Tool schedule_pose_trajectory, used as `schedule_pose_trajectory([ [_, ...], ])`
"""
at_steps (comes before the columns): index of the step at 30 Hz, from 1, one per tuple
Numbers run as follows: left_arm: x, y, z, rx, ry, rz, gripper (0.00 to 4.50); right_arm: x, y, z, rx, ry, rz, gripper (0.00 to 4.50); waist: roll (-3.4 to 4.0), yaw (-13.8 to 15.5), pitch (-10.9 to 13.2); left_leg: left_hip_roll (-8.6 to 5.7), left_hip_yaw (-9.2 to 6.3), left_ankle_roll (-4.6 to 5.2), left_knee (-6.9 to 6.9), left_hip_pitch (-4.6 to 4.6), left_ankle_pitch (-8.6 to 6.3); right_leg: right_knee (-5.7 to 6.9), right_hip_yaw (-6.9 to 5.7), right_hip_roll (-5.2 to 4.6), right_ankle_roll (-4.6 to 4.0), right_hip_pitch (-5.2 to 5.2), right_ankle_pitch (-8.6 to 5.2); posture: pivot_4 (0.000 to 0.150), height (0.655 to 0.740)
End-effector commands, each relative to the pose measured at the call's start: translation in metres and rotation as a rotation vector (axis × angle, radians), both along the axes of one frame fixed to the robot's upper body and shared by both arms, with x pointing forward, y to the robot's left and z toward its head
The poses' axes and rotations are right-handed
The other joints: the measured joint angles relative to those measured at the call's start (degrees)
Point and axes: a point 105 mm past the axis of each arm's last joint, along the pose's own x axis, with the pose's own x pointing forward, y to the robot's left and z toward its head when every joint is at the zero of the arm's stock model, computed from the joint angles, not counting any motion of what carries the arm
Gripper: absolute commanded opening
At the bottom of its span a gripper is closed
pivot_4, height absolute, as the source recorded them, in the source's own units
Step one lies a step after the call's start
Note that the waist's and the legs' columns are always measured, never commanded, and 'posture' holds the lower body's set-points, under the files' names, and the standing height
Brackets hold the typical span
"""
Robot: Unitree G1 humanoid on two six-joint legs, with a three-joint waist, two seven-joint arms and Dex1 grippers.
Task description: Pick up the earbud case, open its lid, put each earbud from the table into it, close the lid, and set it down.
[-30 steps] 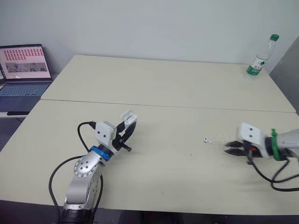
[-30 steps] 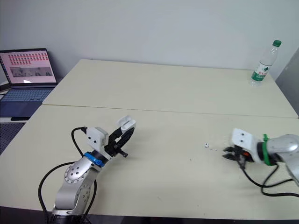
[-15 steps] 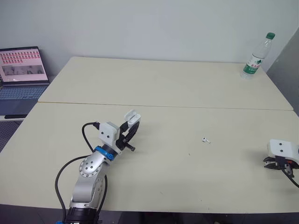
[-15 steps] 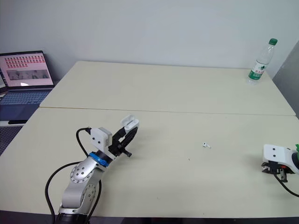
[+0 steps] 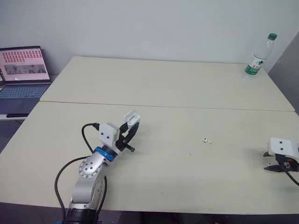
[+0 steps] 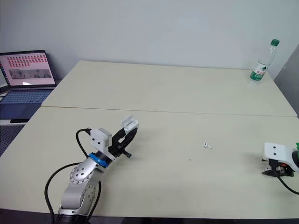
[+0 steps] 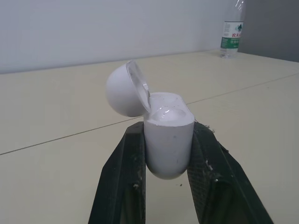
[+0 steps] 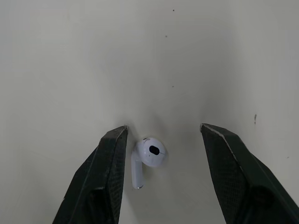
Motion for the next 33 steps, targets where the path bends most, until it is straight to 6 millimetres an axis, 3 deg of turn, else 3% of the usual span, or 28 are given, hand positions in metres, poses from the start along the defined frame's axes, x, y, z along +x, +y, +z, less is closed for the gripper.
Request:
schedule_pose_trajectory([
  [1,-0.002,-0.003,0.009,-0.004,-0.041,-0.006,0.81,-0.007,-0.011,-0.001,-0.038,0.048,-0.033,2.56,0.00,0.1,0.0,-0.01,-0.01,0.00,0.01,0.00,0.00,-0.01,-0.01,-0.01,0.00,0.02,0.00,0.150,0.7400],
  [12,-0.003,-0.001,0.008,0.000,-0.037,-0.001,0.81,-0.008,-0.010,-0.002,-0.040,0.058,-0.047,2.56,0.00,0.1,0.0,-0.03,-0.04,0.00,-0.02,0.34,-0.01,-0.09,-0.02,-0.03,0.04,0.41,-0.01,0.150,0.7400],
  [15,-0.003,-0.001,0.008,0.001,-0.038,-0.001,0.81,-0.008,-0.008,-0.004,-0.032,0.057,-0.050,1.96,-0.01,0.1,0.0,-0.03,-0.04,-0.01,-0.07,0.53,-0.01,-0.12,-0.02,-0.03,0.04,0.58,-0.02,0.150,0.7400],
  [19,-0.003,-0.002,0.008,0.001,-0.039,-0.004,0.81,-0.008,-0.004,-0.004,-0.012,0.053,-0.049,0.50,-0.05,0.0,0.0,-0.02,0.02,-0.01,-0.13,0.79,-0.01,-0.15,0.03,-0.03,0.06,0.77,-0.04,0.150,0.7400],
  [26,-0.002,-0.002,0.008,0.003,-0.041,-0.010,0.81,-0.001,0.013,0.000,0.079,0.034,-0.049,0.42,-0.05,0.0,0.0,-0.01,0.02,-0.01,-0.15,0.81,-0.01,-0.15,0.02,-0.03,0.06,0.77,-0.04,0.150,0.7400],
  [30,-0.001,-0.005,0.009,0.002,-0.045,-0.029,0.81,0.020,0.067,0.019,0.303,-0.035,-0.026,0.42,-0.04,-0.5,0.0,0.05,0.02,-0.01,-0.21,0.86,-0.01,-0.12,0.04,0.02,0.03,0.76,-0.06,0.150,0.7400],
  [31,0.000,-0.008,0.011,-0.001,-0.048,-0.037,0.81,0.034,0.099,0.034,0.454,-0.101,-0.042,0.42,-0.04,-0.7,0.0,0.07,0.02,-0.01,-0.22,0.87,-0.01,-0.09,0.04,0.05,0.02,0.75,-0.06,0.150,0.7400],
  [33,0.001,-0.010,0.013,-0.007,-0.051,-0.052,0.81,0.047,0.141,0.056,0.647,-0.161,-0.054,0.42,-0.01,-1.2,0.0,0.13,0.00,-0.02,-0.25,0.88,-0.01,-0.07,0.05,0.12,0.02,0.74,-0.07,0.150,0.7400],
])
